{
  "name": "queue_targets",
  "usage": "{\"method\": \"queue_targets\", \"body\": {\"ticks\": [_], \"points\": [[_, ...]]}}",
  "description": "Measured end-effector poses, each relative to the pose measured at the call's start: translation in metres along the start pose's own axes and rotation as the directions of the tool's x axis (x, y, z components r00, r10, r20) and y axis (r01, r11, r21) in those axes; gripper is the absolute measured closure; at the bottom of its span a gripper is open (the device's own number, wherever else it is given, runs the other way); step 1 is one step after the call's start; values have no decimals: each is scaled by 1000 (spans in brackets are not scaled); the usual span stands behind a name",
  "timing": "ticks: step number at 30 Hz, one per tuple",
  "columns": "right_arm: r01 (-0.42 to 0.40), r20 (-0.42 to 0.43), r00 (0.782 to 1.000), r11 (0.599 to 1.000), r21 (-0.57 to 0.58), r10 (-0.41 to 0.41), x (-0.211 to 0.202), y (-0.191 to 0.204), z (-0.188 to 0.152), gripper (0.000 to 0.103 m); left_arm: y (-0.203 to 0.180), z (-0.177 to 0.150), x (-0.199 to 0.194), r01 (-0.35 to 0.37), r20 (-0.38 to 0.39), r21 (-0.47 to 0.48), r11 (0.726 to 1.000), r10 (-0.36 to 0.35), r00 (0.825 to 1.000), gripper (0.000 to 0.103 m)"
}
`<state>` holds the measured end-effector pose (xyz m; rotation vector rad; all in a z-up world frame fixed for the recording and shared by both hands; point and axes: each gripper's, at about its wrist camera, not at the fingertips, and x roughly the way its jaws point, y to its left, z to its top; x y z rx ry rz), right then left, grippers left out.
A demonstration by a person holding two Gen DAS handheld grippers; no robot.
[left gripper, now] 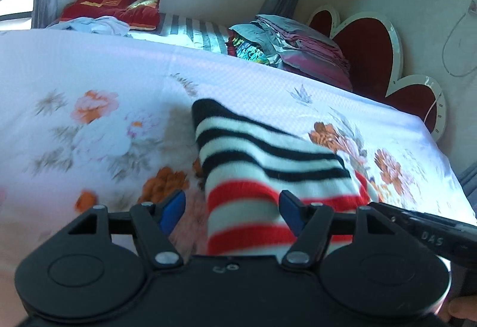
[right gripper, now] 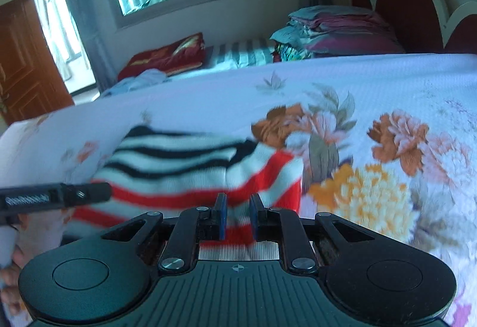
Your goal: Fold small clothes
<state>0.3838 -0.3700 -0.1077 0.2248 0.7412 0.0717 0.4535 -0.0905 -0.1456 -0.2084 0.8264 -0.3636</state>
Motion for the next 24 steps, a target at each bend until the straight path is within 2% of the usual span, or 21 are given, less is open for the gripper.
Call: {"method": "queue_targets", "body": {"ticks": [4,7,9,11,15,21,24], "points": [[32,-5,999,998,-60,-32,0,2,-14,88,8,-17,-7,8,-5,-17,1000,-9,1000,32],[85,3,996,986,-145,-85,10,7,-22,88,10,-23,0,3,-1,-13,1000,-3,1000,29],[92,0,996,985,-146,-93,12,7,-21,88,8,-20,-1,-11,-7,-7,1000,11,1000,30],[77,-5,997,991,-110,-78,5,4,-17,88,5,-17,-9,-16,-7,1,1000,16,1000,34],[31,23,999,997,-71,-29,-26,0,-20,88,5,-23,-32,-3,11,4,1000,3,1000,35],[-5,14,1000,997,-75,6,-62,6,-45,88,2,-49,-58,24,-6,23,999,-23,1000,35],[-4,11,1000,998,-63,4,-73,5,-60,88,1,-63,-61,36,-48,20,999,-35,998,34]]}}
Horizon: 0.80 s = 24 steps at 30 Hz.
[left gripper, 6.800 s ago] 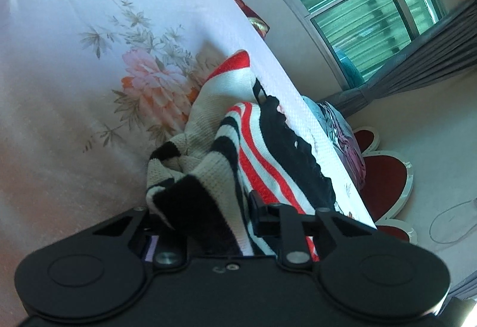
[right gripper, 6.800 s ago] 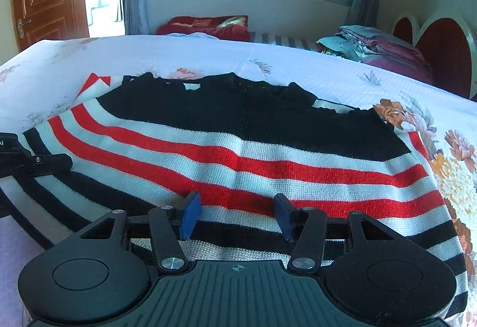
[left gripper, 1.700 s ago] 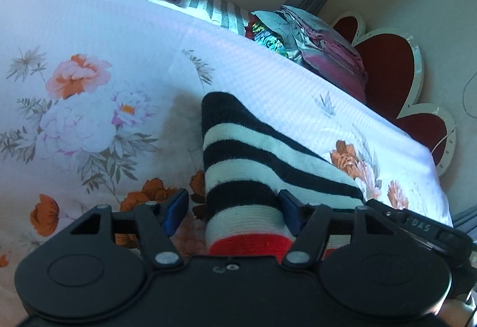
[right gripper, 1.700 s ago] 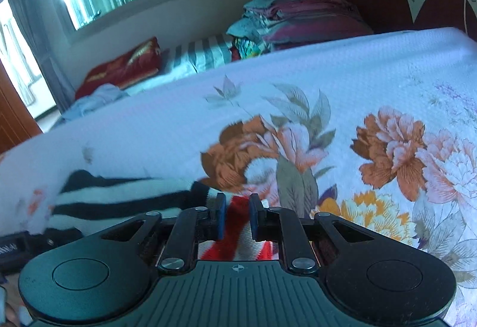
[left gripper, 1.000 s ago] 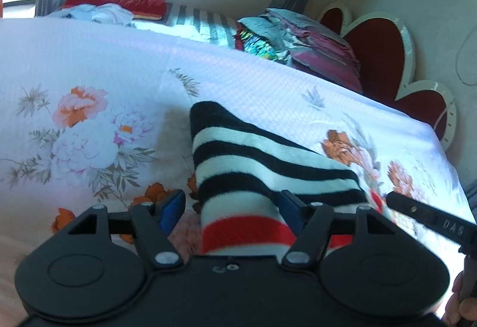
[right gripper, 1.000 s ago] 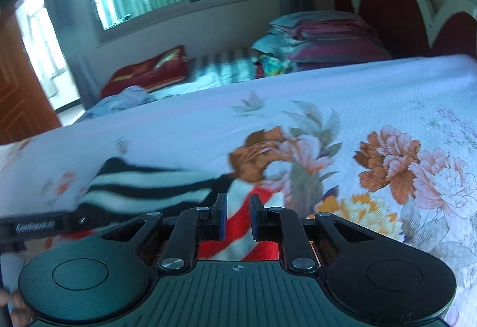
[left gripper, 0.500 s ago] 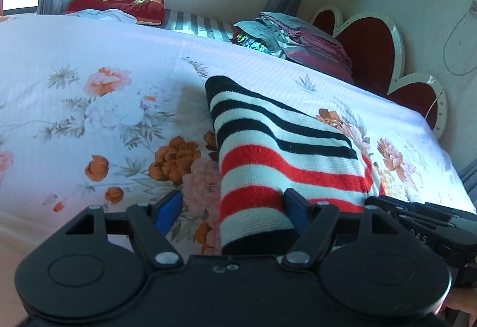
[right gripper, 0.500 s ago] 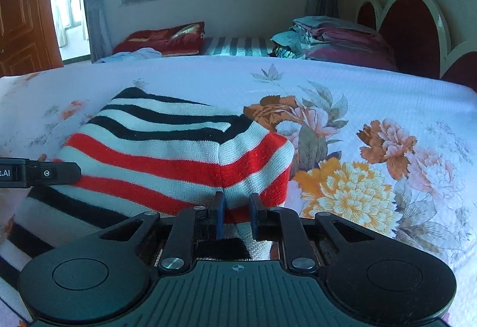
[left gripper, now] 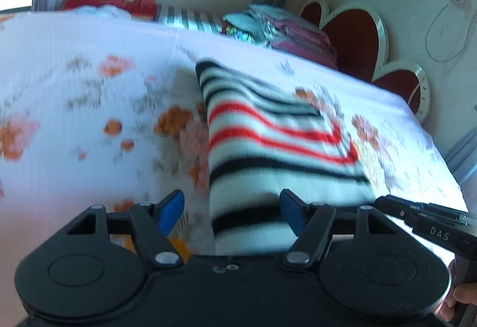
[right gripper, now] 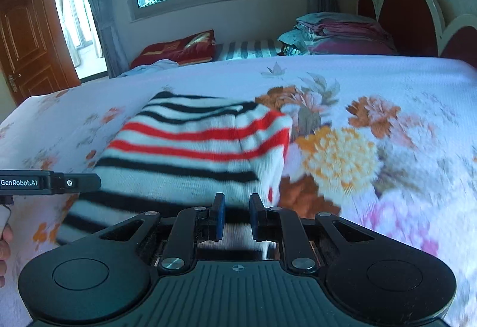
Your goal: Fold small clothes
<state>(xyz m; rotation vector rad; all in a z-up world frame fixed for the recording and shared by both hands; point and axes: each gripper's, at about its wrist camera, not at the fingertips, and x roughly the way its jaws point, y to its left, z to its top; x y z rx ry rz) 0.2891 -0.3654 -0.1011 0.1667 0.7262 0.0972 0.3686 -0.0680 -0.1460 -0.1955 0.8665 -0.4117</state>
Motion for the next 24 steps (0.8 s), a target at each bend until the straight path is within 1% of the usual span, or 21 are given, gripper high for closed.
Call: {"method": "queue_targets", "body": {"ticks": [2,3,5,6,9,12,15,17,21,22,23,24], "points": [[3,-7,1000,1000,7,-3,-7,0,-8,88,2,-10,3,-7,-25,10,1000,7,1000,31],[5,-14,1000,1000,12,-5,-9,-2,-11,88,5,-15,5,-5,-38,-7,1000,5,999,31],[19,-31,999,1000,18,-19,-11,-5,-20,88,11,-19,6,6,-42,-51,999,-8,999,31],[27,-44,999,999,24,-26,-10,-7,-23,88,12,-20,7,6,-41,-54,999,-9,999,31],[7,-79,997,996,85,0,-2,-19,-33,88,11,-22,9,-1,-44,-39,999,-1,999,30],[0,-92,996,994,105,10,2,-22,-33,88,11,-20,10,-11,-50,-35,999,9,999,26],[-10,-107,994,996,89,19,1,-21,-31,88,8,-17,10,-28,-61,-38,999,25,998,21],[-18,-111,993,995,103,29,0,-22,-29,87,7,-13,9,-42,-68,-40,998,40,997,19],[-45,-98,993,988,149,60,-4,-29,-17,87,4,-2,6,-47,-61,-49,998,44,997,18],[-52,-88,994,985,165,67,-5,-31,-13,83,3,1,5,-47,-54,-49,998,44,998,17],[-57,-79,994,982,180,73,-5,-34,-9,76,1,5,4,-43,-46,-46,998,40,998,15],[-57,-69,995,980,190,71,-5,-36,-5,52,0,8,4,-42,-40,-44,998,40,998,14]]}}
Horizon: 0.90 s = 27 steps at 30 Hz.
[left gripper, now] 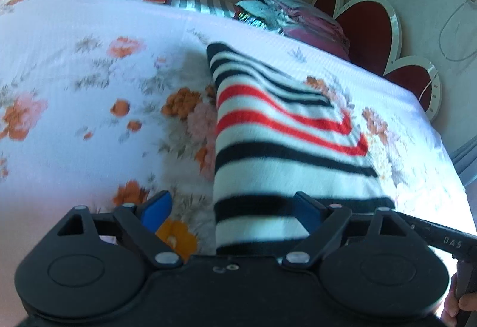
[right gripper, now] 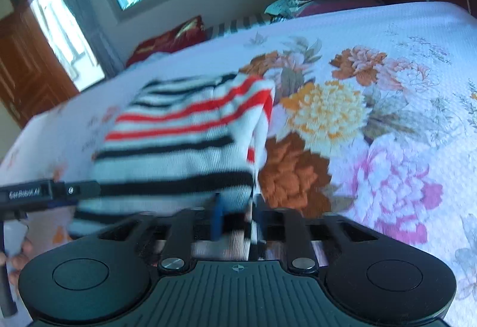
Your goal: Fold small clothes
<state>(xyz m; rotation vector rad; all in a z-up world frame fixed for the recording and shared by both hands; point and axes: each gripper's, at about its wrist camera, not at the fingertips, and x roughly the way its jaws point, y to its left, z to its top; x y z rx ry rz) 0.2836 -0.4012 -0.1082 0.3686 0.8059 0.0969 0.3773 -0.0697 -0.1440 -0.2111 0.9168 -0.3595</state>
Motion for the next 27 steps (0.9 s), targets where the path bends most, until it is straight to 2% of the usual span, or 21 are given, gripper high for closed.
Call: {"method": "queue_targets", "body": {"ticks": [1,2,8,16,19,24,27], "points": [[1,14,1000,1000,3,-1,0,-1,5,36,-1,3,1,-3,4,-1,1000,3,1000,14],[0,27,1000,1000,-1,0,-1,-1,9,36,-2,7,2,-3,6,-6,1000,3,1000,14],[-18,20,1000,1000,19,17,15,-8,31,36,-8,22,20,6,-2,-16,1000,-6,1000,14],[-82,-45,995,990,118,88,54,-28,44,36,-6,30,49,74,-42,-40,996,-76,996,14],[-116,-59,990,980,162,127,68,-37,46,36,-3,31,61,132,-73,-70,989,-137,988,24],[-207,-65,972,956,206,225,87,-44,47,36,2,30,72,184,-79,-104,977,-193,978,30],[-213,-85,970,962,171,230,92,-36,48,48,0,30,73,187,-76,-96,978,-194,978,35]]}}
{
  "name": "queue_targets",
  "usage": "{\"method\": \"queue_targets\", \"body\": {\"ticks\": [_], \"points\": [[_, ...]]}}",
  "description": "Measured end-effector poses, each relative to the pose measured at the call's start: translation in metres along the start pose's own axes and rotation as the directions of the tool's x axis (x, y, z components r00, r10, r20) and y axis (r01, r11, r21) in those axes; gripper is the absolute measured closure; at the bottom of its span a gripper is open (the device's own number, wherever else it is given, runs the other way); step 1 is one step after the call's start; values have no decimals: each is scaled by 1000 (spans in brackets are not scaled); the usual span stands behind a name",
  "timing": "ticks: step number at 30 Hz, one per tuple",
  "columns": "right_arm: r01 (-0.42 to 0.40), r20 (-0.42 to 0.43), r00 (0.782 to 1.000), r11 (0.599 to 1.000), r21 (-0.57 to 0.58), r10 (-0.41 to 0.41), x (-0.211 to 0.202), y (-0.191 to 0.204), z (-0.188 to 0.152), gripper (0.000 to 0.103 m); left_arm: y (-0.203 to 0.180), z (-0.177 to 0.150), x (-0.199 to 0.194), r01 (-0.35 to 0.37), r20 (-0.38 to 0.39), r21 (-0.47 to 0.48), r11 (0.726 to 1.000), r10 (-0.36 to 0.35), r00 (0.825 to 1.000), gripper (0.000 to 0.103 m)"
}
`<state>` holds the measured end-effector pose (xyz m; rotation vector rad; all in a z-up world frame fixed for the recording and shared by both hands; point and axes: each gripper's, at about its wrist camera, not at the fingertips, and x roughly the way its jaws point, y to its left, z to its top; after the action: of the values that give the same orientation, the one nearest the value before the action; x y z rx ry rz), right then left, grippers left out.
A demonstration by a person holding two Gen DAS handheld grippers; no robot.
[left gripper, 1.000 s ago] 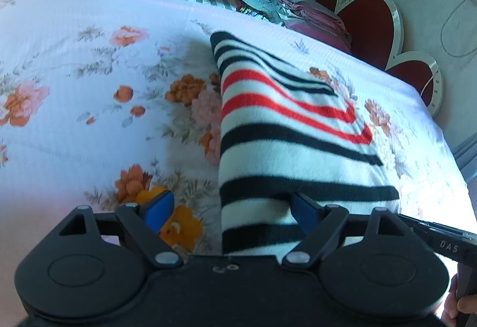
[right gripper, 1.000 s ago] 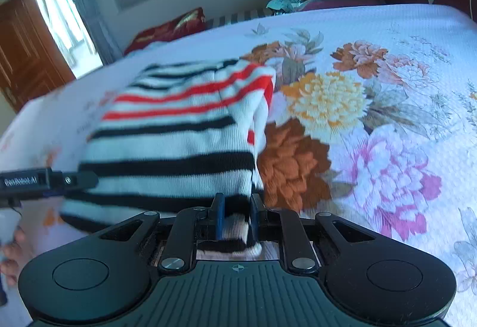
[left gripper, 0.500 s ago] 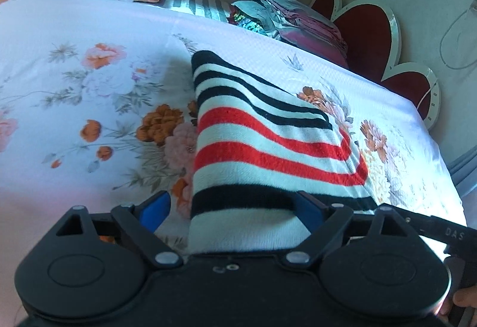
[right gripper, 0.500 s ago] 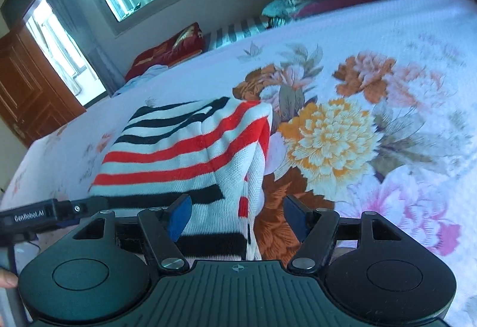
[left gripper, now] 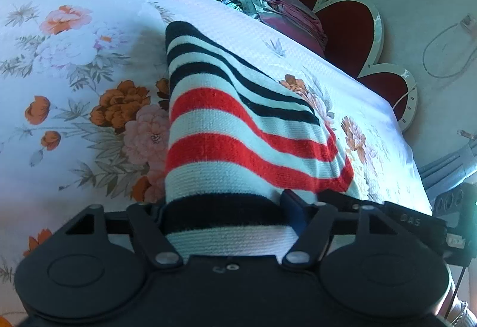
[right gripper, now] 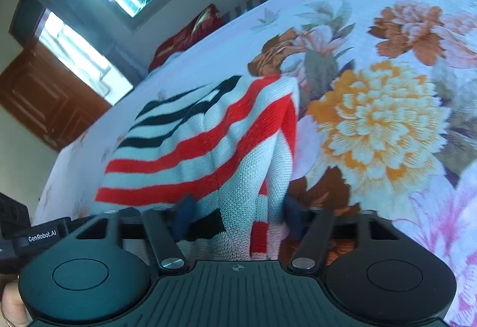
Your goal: Fold small clothes
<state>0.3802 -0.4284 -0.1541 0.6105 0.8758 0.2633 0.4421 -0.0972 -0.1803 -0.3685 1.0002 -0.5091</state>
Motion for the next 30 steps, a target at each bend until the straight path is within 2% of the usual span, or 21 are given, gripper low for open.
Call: {"method": "queue_targets", "body": {"ticks": [4,6,9,17,23,30], "points": [[-6,6,1000,1000,4,6,-3,4,-2,62,-6,2,-3,-23,10,5,1000,23,1000,43],[0,21,1000,1000,-8,0,-7,9,-3,65,-12,2,-7,-44,24,27,999,43,999,48],[-9,49,999,1000,-19,10,-14,17,-3,67,-23,2,-15,-66,47,63,996,63,997,54],[-80,76,994,996,-48,83,-29,63,-4,68,-28,8,-60,-90,99,112,990,79,992,56],[-109,90,989,990,-84,117,-11,133,-15,68,17,15,-120,-98,163,107,989,80,983,56],[-108,117,986,988,-106,120,43,247,-54,68,117,28,-196,-73,196,99,992,53,979,56]]}}
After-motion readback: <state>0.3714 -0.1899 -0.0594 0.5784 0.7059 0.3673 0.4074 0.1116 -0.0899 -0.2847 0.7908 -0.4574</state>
